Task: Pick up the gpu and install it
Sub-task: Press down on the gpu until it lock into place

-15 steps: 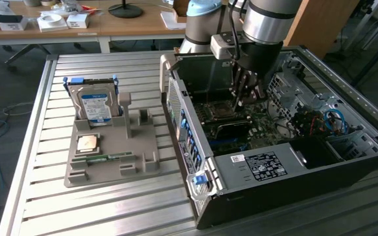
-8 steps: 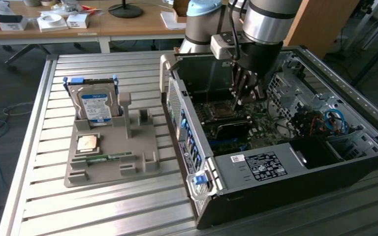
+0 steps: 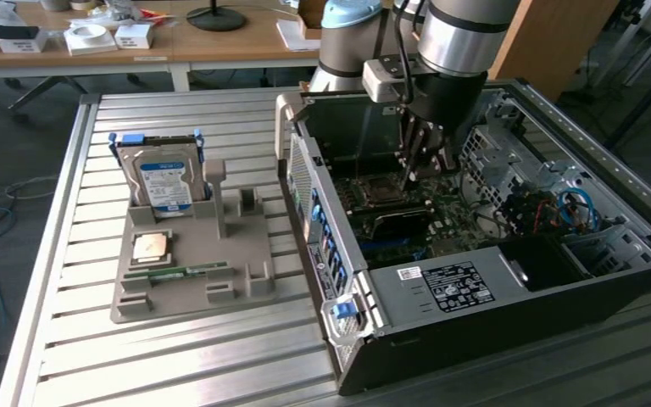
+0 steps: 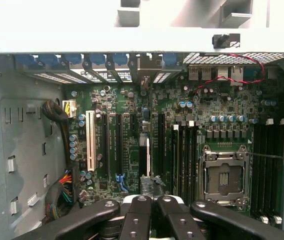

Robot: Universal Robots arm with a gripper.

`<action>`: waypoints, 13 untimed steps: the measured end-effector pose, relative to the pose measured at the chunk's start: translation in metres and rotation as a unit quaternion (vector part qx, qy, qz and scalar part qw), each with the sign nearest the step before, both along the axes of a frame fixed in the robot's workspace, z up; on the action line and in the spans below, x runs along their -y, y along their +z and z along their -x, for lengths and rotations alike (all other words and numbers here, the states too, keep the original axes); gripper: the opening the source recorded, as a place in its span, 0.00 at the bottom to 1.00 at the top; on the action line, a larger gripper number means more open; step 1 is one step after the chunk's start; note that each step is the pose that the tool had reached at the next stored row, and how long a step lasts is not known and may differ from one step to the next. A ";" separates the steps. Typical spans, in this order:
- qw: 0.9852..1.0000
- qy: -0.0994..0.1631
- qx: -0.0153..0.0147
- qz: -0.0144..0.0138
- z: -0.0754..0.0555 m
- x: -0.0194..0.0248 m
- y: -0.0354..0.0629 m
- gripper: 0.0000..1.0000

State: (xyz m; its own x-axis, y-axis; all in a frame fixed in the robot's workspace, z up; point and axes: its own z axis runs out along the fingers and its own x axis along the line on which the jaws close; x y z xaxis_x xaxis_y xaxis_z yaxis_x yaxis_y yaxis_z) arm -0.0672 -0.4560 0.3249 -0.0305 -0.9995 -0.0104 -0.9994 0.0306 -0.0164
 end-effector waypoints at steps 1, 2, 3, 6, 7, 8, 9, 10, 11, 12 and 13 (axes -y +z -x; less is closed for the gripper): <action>1.000 0.000 0.000 0.000 0.000 0.0000 -0.0002 0.11; 1.000 0.000 0.000 0.000 0.000 0.0000 -0.0008 0.11; 1.000 0.000 0.000 0.000 0.000 0.0000 -0.0015 0.11; 1.000 0.000 0.000 0.000 0.000 0.0000 -0.0045 0.11; 1.000 0.000 0.000 0.000 0.000 0.0000 -0.0057 0.11; 1.000 0.000 0.000 0.000 0.000 0.0000 -0.0072 0.11; 1.000 0.000 0.000 0.000 0.000 0.0000 -0.0086 0.11; 1.000 0.000 0.000 0.000 0.000 0.0000 -0.0102 0.11; 1.000 0.000 0.000 0.000 0.000 0.0000 -0.0118 0.11; 1.000 0.000 0.000 0.000 0.000 0.0000 -0.0136 0.11; 1.000 0.000 0.000 0.000 0.000 0.0000 -0.0154 0.11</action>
State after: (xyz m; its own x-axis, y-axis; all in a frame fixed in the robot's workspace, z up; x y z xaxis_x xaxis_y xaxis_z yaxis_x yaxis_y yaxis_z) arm -0.0672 -0.4559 0.3095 -0.0305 -0.9995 -0.0105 -0.9994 0.0307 -0.0165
